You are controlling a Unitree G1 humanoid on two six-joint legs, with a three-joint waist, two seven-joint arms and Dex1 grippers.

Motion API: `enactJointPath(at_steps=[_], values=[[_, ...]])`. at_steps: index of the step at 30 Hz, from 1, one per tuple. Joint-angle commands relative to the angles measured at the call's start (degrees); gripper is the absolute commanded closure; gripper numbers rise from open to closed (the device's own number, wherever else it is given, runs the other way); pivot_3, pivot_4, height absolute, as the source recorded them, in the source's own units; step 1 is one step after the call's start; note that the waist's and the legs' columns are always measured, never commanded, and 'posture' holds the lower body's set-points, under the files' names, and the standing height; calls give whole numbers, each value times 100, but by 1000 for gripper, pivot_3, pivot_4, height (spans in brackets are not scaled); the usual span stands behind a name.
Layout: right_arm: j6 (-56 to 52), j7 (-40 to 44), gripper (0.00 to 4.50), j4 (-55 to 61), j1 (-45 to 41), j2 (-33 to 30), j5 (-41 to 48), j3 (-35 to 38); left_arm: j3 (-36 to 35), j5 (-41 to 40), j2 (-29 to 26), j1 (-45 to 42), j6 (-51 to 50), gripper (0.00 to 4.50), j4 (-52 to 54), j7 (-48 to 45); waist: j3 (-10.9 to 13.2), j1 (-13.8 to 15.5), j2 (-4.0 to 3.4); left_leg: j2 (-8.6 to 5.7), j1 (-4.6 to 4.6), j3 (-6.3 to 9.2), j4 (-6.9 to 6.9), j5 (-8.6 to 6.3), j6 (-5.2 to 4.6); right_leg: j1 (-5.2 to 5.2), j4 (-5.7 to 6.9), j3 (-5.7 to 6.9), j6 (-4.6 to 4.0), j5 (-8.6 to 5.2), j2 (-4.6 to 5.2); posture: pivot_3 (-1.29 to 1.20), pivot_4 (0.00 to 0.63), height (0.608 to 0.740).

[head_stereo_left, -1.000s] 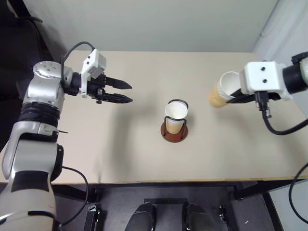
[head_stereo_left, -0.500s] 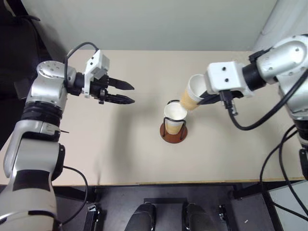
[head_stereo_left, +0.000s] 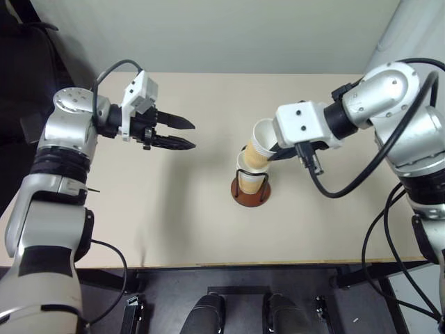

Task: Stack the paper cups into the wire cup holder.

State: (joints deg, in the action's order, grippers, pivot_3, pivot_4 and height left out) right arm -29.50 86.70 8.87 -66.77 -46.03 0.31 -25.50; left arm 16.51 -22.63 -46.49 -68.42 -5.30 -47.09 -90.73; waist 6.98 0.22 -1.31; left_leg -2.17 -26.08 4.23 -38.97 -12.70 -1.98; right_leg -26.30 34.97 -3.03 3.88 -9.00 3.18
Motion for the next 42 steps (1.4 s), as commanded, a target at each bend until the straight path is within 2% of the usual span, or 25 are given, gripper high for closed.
enactJointPath(at_steps=[1,12,15,19,23,28,32,38,42], values=[[82,-28,4477,79,-7,4,-78,14,-66,-146,-77,-89,-55,1688,243,-177,0,1,0,1,0,2,0,0,1,0,0,-3,0,0,4,0,150,740],[615,-38,4477,-191,133,56,-442,-184,-93,-185,-104,-63,-155,1688,362,-177,0,-2,0,3,1,3,-1,1,2,1,1,-3,-2,3,3,0,150,740],[673,-53,3912,-258,109,152,-508,-205,-90,-198,-118,-45,-195,1688,401,-177,0,-5,0,3,1,2,0,2,3,0,2,-1,-3,4,-1,0,150,740],[505,-84,2560,-268,49,362,-446,-129,-94,-211,-130,-24,-230,1688,440,-177,0,-10,0,6,1,4,-1,2,4,0,1,-2,-4,5,2,0,150,740],[-387,-393,1177,-235,-154,815,23,369,-130,-220,-125,29,-333,1688,494,-177,0,-21,0,6,1,0,0,4,7,-2,2,-2,-5,5,-3,0,150,740],[-1853,-976,1177,215,-112,692,713,1454,-424,-88,-94,71,-646,1688,395,-176,0,15,4,3,-6,5,0,9,14,-3,1,1,-11,3,-2,0,150,740],[-2615,-1254,1177,962,601,50,1139,2247,-734,-11,-83,66,-1167,1688,319,54,-3,39,14,-5,-4,6,1,8,16,3,-2,3,-27,-7,-2,0,150,740],[-2738,-1641,1177,1400,1816,-772,1510,3144,-1016,331,-339,213,-1400,1688,323,298,-1,30,18,-1,3,0,6,7,26,4,-1,-2,-9,-7,-4,0,150,740],[-2433,-1896,1177,1384,2270,-920,1589,3098,-1144,425,-438,334,-1496,1688,522,319,0,-10,18,9,11,-6,10,13,34,0,5,-15,2,-5,-7,0,150,740]])
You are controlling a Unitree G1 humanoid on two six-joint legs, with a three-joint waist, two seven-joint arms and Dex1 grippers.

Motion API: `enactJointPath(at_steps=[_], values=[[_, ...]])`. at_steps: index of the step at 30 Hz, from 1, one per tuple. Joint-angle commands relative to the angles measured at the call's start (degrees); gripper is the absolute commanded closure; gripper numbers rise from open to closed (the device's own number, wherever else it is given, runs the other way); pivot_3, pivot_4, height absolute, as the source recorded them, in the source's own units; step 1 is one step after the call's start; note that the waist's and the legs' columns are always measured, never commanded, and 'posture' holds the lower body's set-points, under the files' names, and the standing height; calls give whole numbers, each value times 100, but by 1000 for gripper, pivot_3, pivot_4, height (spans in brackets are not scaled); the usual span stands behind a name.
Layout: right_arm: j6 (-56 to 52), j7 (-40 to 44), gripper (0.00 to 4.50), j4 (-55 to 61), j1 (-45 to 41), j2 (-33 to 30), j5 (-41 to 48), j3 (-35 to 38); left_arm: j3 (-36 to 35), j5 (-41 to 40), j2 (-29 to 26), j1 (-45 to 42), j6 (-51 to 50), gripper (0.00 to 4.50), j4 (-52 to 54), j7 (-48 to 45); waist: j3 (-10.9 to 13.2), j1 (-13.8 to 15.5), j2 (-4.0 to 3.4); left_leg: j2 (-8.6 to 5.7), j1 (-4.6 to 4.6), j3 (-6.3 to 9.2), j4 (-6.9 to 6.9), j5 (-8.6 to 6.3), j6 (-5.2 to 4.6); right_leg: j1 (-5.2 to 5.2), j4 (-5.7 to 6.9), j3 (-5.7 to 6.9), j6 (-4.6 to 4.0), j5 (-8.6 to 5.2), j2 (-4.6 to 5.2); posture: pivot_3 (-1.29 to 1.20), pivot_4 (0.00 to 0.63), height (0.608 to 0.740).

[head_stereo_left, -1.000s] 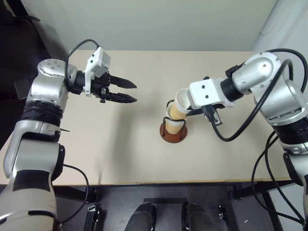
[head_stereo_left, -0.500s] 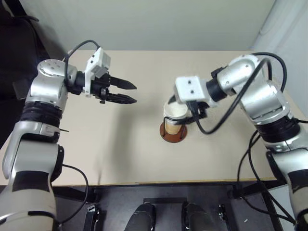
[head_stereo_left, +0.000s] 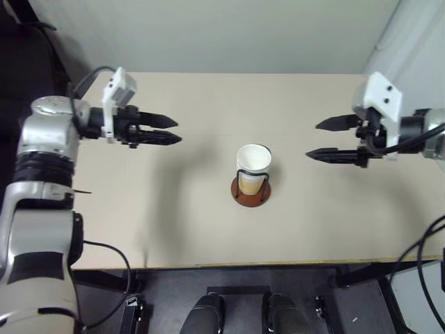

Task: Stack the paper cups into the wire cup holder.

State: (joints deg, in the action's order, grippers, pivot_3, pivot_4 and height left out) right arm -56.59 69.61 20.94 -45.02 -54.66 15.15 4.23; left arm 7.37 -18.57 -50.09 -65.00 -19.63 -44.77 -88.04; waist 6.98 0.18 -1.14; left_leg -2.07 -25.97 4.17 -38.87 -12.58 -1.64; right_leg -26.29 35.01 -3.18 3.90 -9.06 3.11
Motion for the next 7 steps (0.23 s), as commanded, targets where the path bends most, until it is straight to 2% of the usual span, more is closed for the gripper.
enactJointPath(at_steps=[1,7], values=[[289,-278,1177,216,122,-36,124,57,-267,35,-78,13,-78,1688,293,43,0,-9,0,1,4,-2,2,2,2,2,-1,2,0,0,-7,0,150,740],[280,-614,1177,339,195,-28,343,-21,-337,108,53,116,-127,1688,356,106,1,-9,-2,10,2,2,6,13,-45,1,4,3,-2,19,-12,0,150,740]])
